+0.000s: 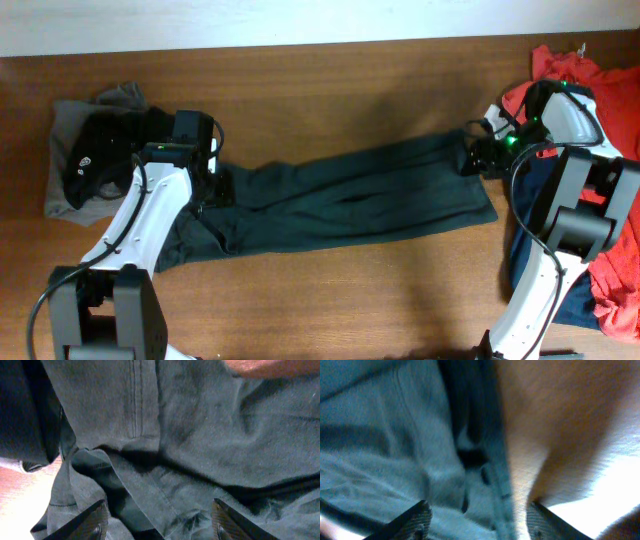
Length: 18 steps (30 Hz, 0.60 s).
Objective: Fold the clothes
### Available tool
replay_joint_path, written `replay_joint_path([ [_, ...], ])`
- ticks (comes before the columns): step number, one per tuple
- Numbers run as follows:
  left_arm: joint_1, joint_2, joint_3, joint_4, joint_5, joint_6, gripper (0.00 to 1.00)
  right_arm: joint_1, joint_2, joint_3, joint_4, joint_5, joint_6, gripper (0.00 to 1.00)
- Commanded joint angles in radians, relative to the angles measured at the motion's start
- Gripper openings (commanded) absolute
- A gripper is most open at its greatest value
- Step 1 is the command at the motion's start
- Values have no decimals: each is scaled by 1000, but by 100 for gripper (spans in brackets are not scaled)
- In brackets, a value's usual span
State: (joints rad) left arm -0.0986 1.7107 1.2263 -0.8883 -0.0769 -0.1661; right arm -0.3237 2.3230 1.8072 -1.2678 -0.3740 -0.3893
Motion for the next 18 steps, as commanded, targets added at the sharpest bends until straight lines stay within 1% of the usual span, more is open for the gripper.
replay_joint_path([
  [1,3,-10,9,21,10,-1,68,10,41,-111,7,-142,-130,62],
  [3,3,-10,9,34,10,-1,69,10,41,-128,14,-216,-168,62],
  [7,3,-10,9,43,10,-1,69,9,41,-131,19,-217,-151,62],
  [9,3,-10,9,42,10,-1,69,8,41,-130,23,-217,-130,43],
  [10,3,-10,9,42,10,-1,69,6,41,-130,34,-212,-92,30],
  [13,3,-10,9,42,10,-1,70,-6,40,-116,58,-160,25,5],
  [15,3,-10,9,40,10,-1,69,-23,39,-86,52,-97,117,4],
  [18,3,-10,9,36,10,-1,70,-64,26,-9,6,-45,209,4],
])
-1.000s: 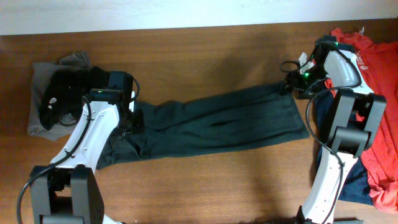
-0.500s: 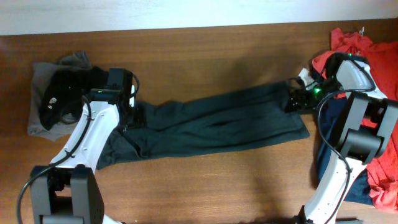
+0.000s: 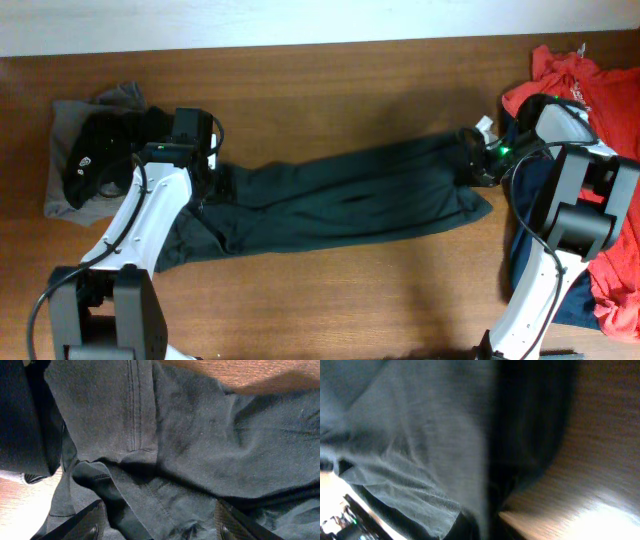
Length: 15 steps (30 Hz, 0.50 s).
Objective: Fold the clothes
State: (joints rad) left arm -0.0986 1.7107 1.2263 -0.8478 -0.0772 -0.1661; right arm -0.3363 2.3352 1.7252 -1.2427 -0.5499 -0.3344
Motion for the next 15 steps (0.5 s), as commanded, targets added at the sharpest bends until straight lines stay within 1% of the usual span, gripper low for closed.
replay_joint_path([
  [1,3,-10,10,-6,11,-2,69,-58,9,87,-27,137,169,4],
  [4,8,-18,26,-33,11,-1,69,-105,-36,175,-71,210,252,4],
  [8,35,-43,65,-71,11,-1,69,-130,-96,264,-116,230,264,4],
  [12,85,-78,113,-80,24,-2,71,-84,-149,283,-168,220,233,4],
  [15,119,-94,138,-79,85,-2,72,-13,-154,283,-195,191,234,4],
])
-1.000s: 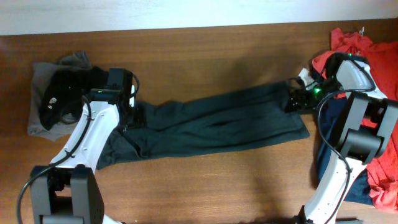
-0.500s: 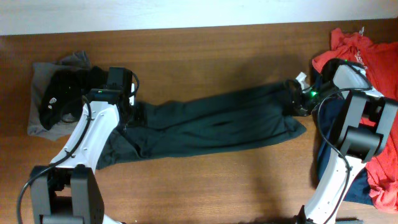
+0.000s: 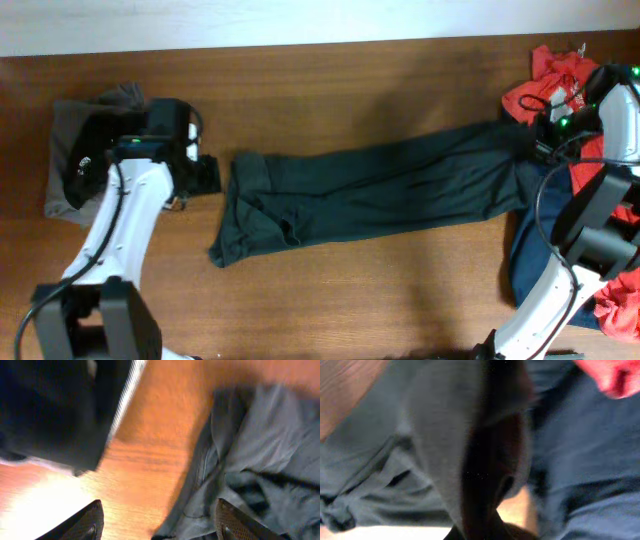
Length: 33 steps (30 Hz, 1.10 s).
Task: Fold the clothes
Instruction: 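Fold the right end leftward over the shirt with the right gripper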
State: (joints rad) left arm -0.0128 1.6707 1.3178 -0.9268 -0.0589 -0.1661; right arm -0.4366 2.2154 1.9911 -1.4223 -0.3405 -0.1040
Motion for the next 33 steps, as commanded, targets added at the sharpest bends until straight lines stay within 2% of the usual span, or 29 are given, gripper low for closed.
replay_joint_path([
  [1,43,-57,52,0,86,-2,72,117,-34,17,-18,-27,4,4],
  [10,75,-60,57,-22,124,-2,72,502,-30,14,-6,-24,13,4],
  [13,75,-60,57,-21,124,-2,72,650,-9,11,9,-10,62,4],
  [22,75,-60,57,-25,124,-1,72,859,20,10,51,-14,99,5],
  [23,75,-60,57,-24,124,-1,72,872,20,10,55,-14,106,9],
  [26,75,-60,57,-24,124,-2,72,903,20,10,72,-14,124,47],
  [29,74,-60,57,-25,124,-2,72,909,20,10,84,-21,124,54],
  [33,74,-60,57,-26,124,-2,72,887,12,21,80,-21,92,49],
])
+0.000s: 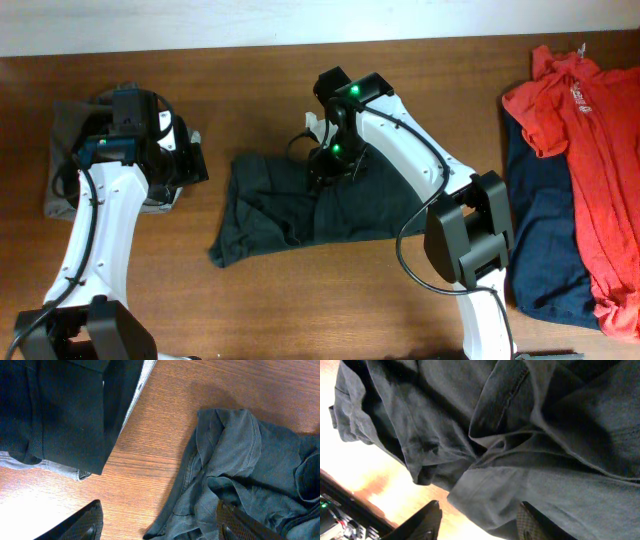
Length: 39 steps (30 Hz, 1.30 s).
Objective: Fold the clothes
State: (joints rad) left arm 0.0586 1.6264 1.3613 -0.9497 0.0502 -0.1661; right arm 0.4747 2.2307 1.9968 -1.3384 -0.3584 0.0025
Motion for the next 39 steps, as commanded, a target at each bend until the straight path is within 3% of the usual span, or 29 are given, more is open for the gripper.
replay_joint_path([
  [1,3,-16,13,-3,15,-2,72,-37,-5,17,-8,2,-16,47],
  [4,3,-16,13,-13,15,-1,72,-95,-10,18,-17,0,-2,42],
  [9,3,-16,13,-45,15,-1,73,-231,-8,8,-32,5,69,8],
  [10,3,-16,13,-49,15,-1,73,-244,-7,2,-23,5,78,5],
  [18,3,-16,13,-58,16,-2,73,-222,50,-130,244,-2,306,4],
  [20,3,-16,13,-58,23,-2,73,-176,55,-167,327,-91,329,4],
  [24,3,-16,13,-58,26,-2,73,-61,54,-168,549,-459,222,4],
  [26,3,-16,13,-58,26,-2,73,-29,54,-163,606,-514,176,4],
  [31,3,-16,11,-93,26,-1,77,-86,45,-84,466,-450,53,4],
  [39,3,0,-80,-43,102,-2,85,-266,23,-48,160,-267,52,4],
])
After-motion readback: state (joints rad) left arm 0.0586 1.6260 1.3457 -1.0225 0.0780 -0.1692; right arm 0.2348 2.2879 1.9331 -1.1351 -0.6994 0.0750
